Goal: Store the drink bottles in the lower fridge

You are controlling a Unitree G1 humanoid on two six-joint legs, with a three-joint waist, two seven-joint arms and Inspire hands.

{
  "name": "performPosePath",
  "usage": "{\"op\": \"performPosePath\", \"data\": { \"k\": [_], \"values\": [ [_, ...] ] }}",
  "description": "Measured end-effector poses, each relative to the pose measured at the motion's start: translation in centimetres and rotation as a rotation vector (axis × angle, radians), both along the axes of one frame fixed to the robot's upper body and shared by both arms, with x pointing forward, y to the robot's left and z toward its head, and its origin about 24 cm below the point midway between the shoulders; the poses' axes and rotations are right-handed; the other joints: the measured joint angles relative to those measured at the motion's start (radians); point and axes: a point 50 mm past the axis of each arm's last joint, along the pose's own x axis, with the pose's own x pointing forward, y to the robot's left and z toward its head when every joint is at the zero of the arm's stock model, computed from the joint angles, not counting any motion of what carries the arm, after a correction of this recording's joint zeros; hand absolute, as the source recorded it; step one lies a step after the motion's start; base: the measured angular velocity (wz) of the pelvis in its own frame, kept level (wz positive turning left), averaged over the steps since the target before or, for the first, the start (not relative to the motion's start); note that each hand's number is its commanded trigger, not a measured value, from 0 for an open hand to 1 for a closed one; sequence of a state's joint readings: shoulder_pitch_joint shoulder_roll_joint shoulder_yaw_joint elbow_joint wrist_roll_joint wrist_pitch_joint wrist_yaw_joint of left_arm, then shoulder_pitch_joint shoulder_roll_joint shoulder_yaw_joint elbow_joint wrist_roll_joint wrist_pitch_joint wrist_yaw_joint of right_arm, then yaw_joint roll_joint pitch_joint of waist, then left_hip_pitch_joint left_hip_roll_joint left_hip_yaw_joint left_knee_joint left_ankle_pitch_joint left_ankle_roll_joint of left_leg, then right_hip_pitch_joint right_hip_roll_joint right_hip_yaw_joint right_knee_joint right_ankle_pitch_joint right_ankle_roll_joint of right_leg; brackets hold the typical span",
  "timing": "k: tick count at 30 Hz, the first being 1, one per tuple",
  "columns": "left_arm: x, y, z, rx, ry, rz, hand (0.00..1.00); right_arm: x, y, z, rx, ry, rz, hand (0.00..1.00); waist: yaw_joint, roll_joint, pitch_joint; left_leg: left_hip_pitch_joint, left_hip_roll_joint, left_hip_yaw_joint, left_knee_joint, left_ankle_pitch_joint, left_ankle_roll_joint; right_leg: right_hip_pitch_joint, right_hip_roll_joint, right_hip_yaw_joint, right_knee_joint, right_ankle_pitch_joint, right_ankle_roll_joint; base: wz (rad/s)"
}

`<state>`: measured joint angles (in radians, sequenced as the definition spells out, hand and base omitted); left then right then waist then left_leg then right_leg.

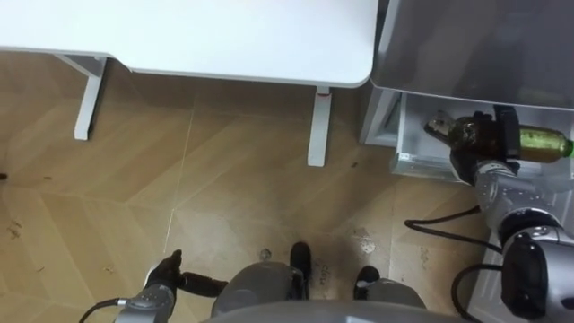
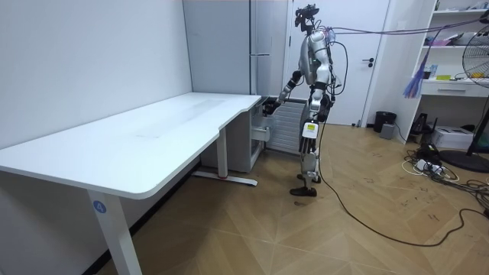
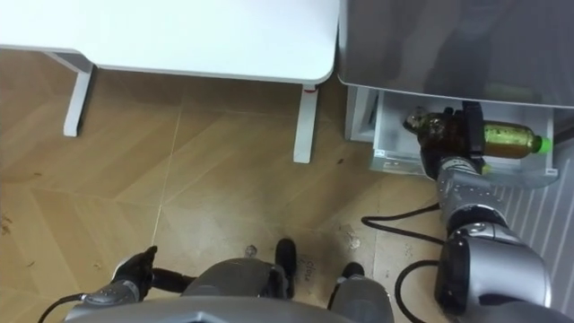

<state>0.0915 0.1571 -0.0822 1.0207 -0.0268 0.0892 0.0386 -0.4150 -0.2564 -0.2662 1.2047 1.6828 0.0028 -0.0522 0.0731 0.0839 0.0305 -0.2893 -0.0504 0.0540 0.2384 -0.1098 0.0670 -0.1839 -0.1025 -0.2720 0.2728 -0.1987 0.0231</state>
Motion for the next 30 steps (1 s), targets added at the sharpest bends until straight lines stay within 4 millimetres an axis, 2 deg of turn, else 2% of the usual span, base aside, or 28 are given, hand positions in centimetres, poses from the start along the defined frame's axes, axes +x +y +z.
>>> {"op": "performPosePath", "data": {
  "k": [8,12,18,25,30],
  "values": [
    [0.07,-0.03,0.01,-0.006,-0.001,-0.003,0.0,-0.03,-0.06,0.0,0.005,0.002,0.002,0.0,0.002,-0.004,0.0027,-0.002,0.0,0.0,0.0,0.005,0.001,0.001,-0.001,-0.006,0.0,0.0,0.0,0.01],
    [0.06,0.2,0.06,-0.001,0.0,-0.004,0.0,-0.07,-0.14,0.0,0.008,0.014,0.001,0.0,0.002,-0.013,0.0045,-0.003,0.0,0.001,0.001,0.006,0.001,0.002,-0.001,-0.006,0.001,-0.002,-0.001,0.0],
    [0.08,0.82,0.2,0.017,-0.003,-0.005,0.0,-0.13,-0.09,-0.08,0.015,0.03,0.0,0.0,0.002,-0.029,0.0028,0.001,-0.001,0.0,0.003,0.006,0.001,0.011,-0.001,-0.009,0.0,-0.002,0.0,0.03],
    [0.07,0.83,0.21,0.018,-0.003,-0.004,0.0,-0.28,-0.15,-0.19,0.014,0.041,-0.006,0.0,-0.001,-0.03,0.0024,0.002,0.002,0.0,0.018,0.007,0.002,0.026,-0.001,-0.03,-0.001,-0.002,-0.001,0.09],
    [0.01,0.85,0.2,0.02,-0.002,-0.002,0.0,-0.23,-0.15,-0.14,0.01,0.029,-0.004,0.0,0.002,-0.038,-0.0021,0.003,0.001,0.0,0.021,0.008,0.004,0.027,-0.001,-0.03,-0.001,-0.003,-0.001,0.0]
  ]
}}
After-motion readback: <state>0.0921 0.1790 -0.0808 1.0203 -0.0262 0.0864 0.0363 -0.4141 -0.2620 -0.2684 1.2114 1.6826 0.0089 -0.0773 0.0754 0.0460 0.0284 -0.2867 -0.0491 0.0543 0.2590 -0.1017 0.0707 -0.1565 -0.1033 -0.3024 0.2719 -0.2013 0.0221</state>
